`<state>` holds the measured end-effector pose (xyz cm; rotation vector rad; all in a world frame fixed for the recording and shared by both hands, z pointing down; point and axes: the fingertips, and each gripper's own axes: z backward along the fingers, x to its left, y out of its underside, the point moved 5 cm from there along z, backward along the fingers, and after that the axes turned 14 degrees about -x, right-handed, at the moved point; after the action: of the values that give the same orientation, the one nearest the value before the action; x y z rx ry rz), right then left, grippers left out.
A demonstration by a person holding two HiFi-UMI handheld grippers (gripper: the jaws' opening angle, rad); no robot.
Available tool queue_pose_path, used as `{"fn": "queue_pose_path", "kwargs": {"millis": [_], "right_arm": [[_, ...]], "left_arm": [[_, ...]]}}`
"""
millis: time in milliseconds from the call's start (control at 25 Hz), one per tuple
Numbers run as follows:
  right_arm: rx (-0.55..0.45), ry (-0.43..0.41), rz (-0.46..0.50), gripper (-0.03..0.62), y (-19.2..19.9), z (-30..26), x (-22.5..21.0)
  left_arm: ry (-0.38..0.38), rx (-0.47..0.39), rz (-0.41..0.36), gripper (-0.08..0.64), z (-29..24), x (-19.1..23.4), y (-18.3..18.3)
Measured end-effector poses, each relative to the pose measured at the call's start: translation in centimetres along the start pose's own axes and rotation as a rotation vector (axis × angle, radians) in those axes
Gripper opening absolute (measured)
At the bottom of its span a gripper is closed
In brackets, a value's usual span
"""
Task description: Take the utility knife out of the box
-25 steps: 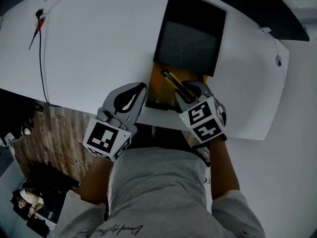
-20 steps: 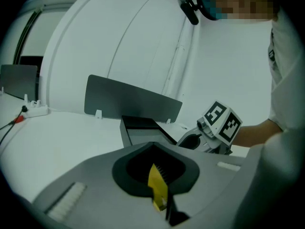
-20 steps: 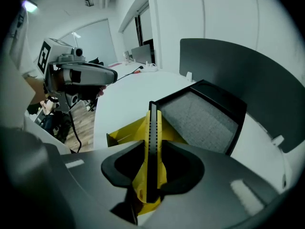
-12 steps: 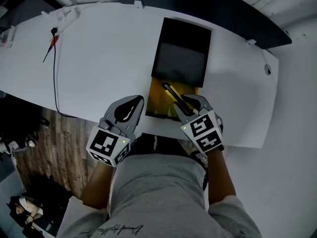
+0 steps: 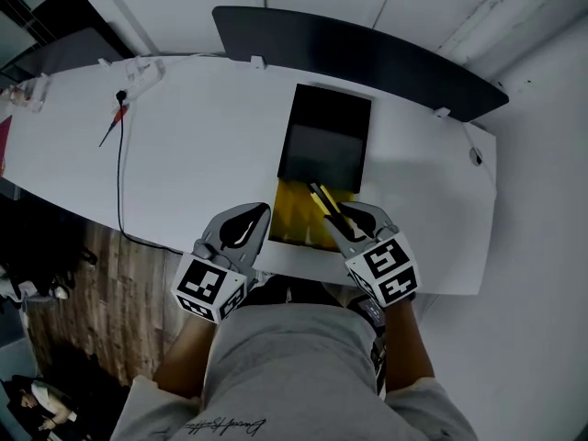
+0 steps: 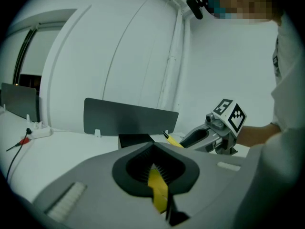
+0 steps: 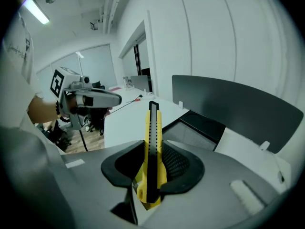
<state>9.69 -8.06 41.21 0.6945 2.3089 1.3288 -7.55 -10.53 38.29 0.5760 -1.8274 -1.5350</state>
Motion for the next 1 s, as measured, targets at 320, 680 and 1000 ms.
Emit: {"fn": "queue_pose_path", "kwargs": {"millis": [320,680,1000], "right_arm": [[-0.080,-0.008,-0.040,0.131,-1.3,2.5,0.9],[-0.134,-0.026,-0.056,0.132,-2.1,3.7,2.2],[-0.157,-0.024,-0.091,0.131,-2.0,4.0,1.3]], "left_arm": [[0.017,-0.008,-0.010,0.002,0.4,-1.8,-1.1],[0.036,-0.003,-0.022,0.002,0.2,-3.6,-1.3],[0.032,-0.009,-0.031,0.002,0.0,-3.5,-1.3]]}}
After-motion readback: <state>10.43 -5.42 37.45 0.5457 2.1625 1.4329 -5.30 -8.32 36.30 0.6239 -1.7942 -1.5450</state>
